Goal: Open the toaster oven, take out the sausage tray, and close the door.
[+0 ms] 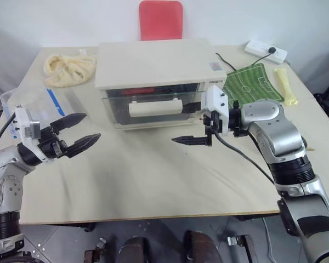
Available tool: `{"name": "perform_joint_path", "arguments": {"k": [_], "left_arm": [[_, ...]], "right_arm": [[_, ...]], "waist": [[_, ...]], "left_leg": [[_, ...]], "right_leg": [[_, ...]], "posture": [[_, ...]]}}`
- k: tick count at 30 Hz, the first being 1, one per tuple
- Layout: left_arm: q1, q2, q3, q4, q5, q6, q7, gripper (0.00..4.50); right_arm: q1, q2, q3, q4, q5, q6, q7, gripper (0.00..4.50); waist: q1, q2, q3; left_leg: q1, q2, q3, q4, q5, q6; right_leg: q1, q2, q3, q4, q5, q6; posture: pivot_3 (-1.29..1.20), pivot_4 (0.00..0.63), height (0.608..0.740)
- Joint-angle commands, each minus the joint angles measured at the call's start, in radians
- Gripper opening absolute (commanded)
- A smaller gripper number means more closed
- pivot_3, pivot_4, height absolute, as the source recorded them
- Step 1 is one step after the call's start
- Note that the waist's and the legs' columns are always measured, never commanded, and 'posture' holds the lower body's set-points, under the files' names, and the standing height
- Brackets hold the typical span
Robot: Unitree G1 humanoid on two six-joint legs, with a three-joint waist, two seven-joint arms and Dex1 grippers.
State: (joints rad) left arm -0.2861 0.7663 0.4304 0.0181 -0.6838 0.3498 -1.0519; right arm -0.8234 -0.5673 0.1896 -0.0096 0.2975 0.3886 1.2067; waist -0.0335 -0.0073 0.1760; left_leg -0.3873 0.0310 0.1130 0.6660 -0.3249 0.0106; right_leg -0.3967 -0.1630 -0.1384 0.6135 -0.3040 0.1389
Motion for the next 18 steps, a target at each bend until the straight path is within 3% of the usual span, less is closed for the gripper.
{"name": "perform_joint_path", "arguments": {"k": [1,5,7,10,18], "left_arm": [[-0.049,0.049,0.044,0.005,-0.031,0.037,0.013,4.49],[-0.099,0.076,0.097,0.055,-0.043,0.055,0.05,4.49],[-0.101,0.1,0.117,0.071,-0.072,0.067,-0.008,4.49],[-0.114,0.121,0.11,0.098,-0.082,0.077,-0.065,3.94],[-0.201,0.051,-0.033,0.151,-0.043,0.072,-0.123,1.56]], "right_arm": [[0.034,-0.001,0.015,-0.108,0.025,-0.01,0.02,4.5],[0.078,-0.009,0.025,-0.14,0.012,-0.011,0.017,4.5],[0.086,-0.01,0.025,-0.148,0.012,-0.006,0.009,4.5],[0.1,-0.008,0.027,-0.157,0.01,-0.009,-0.002,4.5],[0.142,0.001,0.028,-0.218,0.028,0.015,-0.03,4.5]], "waist": [[0.0,0.0,0.0],[-0.001,0.0,0.0],[-0.002,-0.001,0.0],[0.001,-0.001,0.0],[0.005,-0.001,0.001]], "left_leg": [[0.0,0.0,0.001,0.0,0.0,0.0],[0.0,0.0,0.003,0.0,0.0,0.0],[0.0,0.0,0.003,0.0,0.0,0.0],[0.0,0.0,0.003,0.0,0.0,0.0],[0.0,0.0,0.003,0.001,0.0,0.0]], "right_leg": [[0.0,0.0,0.0,0.0,0.0,0.0],[-0.001,0.0,0.001,0.0,0.0,0.0],[-0.001,0.0,0.001,0.0,0.0,0.0],[-0.001,0.0,0.001,0.0,0.0,0.0],[-0.001,0.0,0.001,0.003,0.0,0.0]], "posture": [[0.0,0.15,0.74],[0.0,0.15,0.74],[0.0,0.15,0.74],[0.0,0.15,0.74],[0.0,0.15,0.74]]}}
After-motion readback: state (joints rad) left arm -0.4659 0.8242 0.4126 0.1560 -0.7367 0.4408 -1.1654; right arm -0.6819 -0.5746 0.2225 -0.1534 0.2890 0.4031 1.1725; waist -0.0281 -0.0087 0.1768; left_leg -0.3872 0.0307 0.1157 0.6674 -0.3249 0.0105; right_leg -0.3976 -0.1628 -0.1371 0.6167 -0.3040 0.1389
